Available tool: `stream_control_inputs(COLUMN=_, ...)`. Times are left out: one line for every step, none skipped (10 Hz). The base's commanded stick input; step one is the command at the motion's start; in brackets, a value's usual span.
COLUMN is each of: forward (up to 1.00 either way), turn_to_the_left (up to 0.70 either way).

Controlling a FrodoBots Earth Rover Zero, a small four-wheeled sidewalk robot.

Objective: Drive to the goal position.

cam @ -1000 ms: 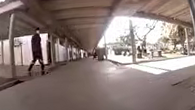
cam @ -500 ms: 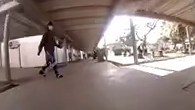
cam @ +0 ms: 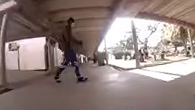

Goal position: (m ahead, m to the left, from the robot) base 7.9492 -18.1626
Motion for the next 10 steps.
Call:
stream_control_inputs(forward=0.50, turn_to_the_left=-0.50)
stream_control_inputs(forward=0.50, turn_to_the_left=-0.50)
stream_control_inputs(forward=0.50, turn_to_the_left=-0.50)
stream_control_inputs(forward=0.50, turn_to_the_left=-0.50)
stream_control_inputs(forward=0.50, turn_to_the_left=-0.50)
stream_control_inputs(forward=0.50, turn_to_the_left=0.00)
stream_control_inputs(forward=0.50, turn_to_the_left=0.00)
stream_control_inputs(forward=0.50, turn_to_the_left=0.00)
stream_control_inputs(forward=0.50, turn_to_the_left=0.00)
stream_control_inputs(forward=0.50, turn_to_the_left=0.00)
